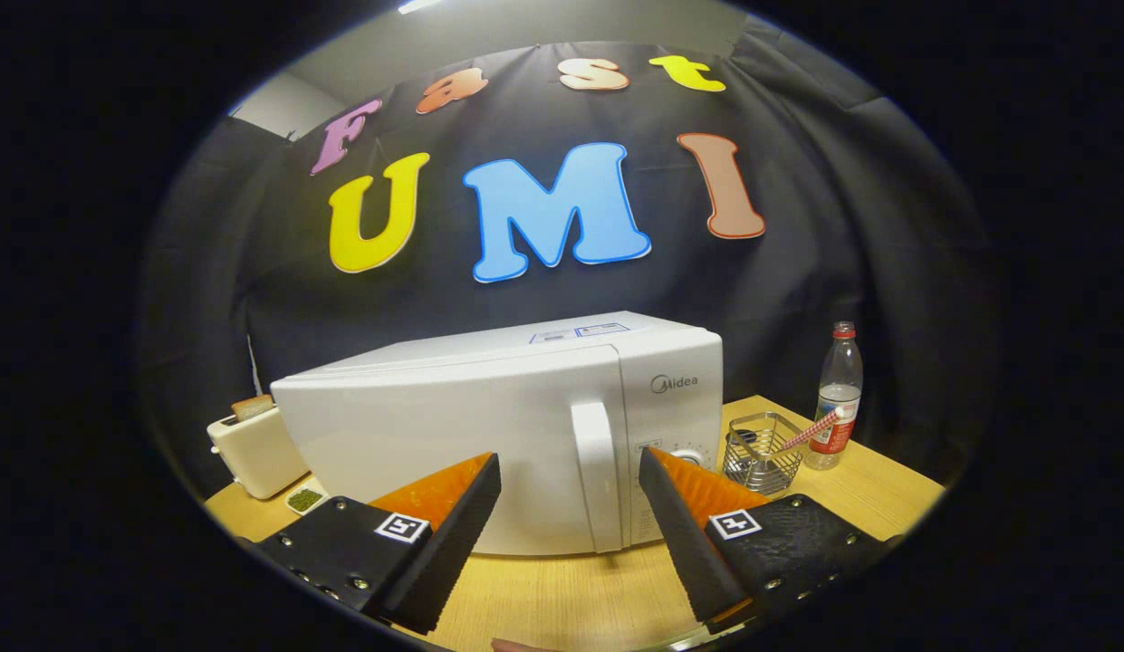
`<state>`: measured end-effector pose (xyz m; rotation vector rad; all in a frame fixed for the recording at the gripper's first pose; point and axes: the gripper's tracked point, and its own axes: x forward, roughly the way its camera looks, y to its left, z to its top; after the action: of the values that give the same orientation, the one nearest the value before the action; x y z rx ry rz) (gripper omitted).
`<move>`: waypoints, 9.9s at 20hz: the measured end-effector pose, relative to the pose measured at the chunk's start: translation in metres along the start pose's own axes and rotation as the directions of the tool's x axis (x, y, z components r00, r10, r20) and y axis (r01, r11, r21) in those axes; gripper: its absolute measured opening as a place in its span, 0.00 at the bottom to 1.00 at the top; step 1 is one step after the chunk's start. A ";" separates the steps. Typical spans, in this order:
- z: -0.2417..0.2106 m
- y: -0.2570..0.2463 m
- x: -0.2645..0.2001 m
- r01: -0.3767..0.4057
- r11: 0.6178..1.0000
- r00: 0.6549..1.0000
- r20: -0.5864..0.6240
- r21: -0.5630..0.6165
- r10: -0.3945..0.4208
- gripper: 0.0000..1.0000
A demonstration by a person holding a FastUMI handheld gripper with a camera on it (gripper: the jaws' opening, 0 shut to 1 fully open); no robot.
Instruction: Open the microwave, put the food inside, and close the microwave door.
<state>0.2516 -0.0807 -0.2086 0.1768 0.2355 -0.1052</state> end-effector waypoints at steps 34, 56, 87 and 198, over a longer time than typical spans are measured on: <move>-0.043 0.017 -0.066 -0.071 0.996 0.996 -0.054 -0.053 0.068 0.08; -0.093 0.215 -0.237 -0.299 0.937 0.946 0.074 -0.181 0.317 0.06; -0.086 0.310 -0.320 -0.344 0.926 0.914 0.172 -0.157 0.369 0.77; -0.049 0.177 0.034 -0.301 0.930 0.948 -0.043 0.209 0.316 0.97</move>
<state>0.2955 0.0990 -0.2355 0.4175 0.2699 0.1929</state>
